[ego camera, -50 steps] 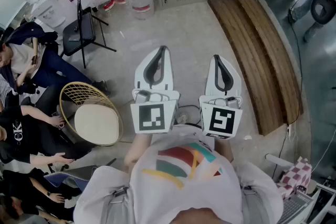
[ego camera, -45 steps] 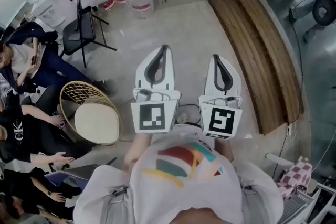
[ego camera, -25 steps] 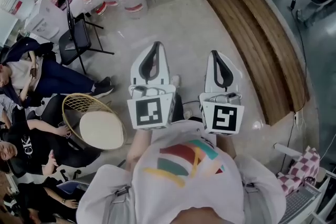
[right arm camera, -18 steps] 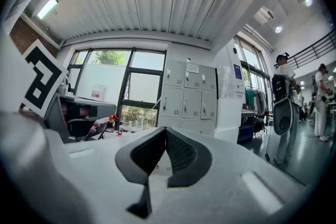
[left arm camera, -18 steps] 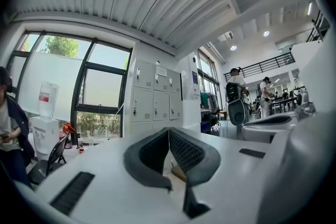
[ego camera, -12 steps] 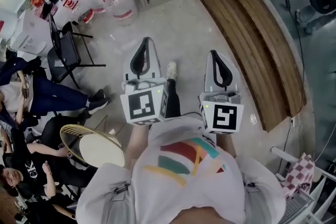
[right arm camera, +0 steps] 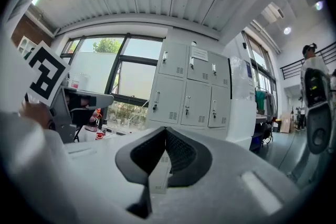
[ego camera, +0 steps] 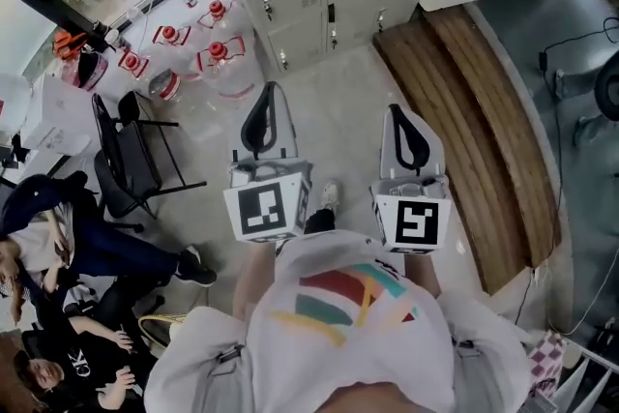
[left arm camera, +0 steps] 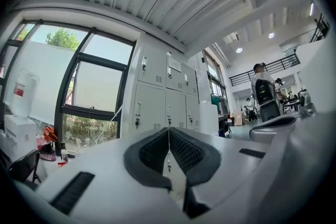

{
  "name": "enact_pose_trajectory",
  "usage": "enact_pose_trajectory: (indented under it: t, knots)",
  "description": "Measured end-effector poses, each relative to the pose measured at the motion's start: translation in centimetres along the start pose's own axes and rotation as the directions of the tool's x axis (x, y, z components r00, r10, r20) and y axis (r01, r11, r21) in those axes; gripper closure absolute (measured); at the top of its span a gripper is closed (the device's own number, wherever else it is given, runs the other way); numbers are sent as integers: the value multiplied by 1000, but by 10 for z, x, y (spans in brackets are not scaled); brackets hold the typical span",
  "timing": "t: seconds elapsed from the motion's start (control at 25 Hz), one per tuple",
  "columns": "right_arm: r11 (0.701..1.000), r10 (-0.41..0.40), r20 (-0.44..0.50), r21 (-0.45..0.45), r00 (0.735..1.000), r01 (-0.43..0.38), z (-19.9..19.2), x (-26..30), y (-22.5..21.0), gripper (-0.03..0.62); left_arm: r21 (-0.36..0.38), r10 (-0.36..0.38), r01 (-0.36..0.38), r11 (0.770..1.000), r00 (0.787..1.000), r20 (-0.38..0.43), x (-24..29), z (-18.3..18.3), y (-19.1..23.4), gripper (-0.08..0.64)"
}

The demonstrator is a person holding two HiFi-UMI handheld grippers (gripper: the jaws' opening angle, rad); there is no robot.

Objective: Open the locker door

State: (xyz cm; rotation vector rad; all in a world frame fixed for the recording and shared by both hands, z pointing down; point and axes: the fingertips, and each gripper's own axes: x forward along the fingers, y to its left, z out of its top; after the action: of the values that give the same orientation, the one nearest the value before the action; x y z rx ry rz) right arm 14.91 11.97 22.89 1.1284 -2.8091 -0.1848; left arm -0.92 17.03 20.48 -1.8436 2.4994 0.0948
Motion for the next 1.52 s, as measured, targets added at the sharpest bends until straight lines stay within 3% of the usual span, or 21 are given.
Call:
enact_pose_trajectory:
  t: [0.2, 0.44, 0.76, 0.96, 1.2, 1.32, 1.52]
  knots:
    - [1000, 22, -3, -4, 1000, -22, 9, 83, -6, 588, -10, 49, -49, 999, 999, -10, 63, 7, 43, 545]
    - [998, 68, -27, -1, 997, -69, 3, 128, -5, 588, -25, 97, -97, 995, 995, -32, 101, -9, 69, 545]
    - [995, 101, -26, -20, 994, -102, -7, 161, -17, 588, -40, 103, -104, 994, 994, -34, 137, -22, 64, 545]
    - [992, 122, -16, 24, 992, -122, -17, 198, -41, 588, -14, 144, -144, 989, 988, -50, 174, -27, 62, 545]
    - [987, 160, 47, 17, 986, -161, -6, 248, -69, 588, 33, 151, -152, 988, 988, 9, 234, -11, 51, 545]
    - [984, 168, 54, 56, 984, -171, -7, 269, -81, 588, 39, 135, -134, 990, 991, -7, 260, -13, 42, 545]
    - [981, 190, 13, 33, 982, -191, -26, 294, -95, 588, 19, 112, -111, 994, 993, -47, 292, -31, 32, 545]
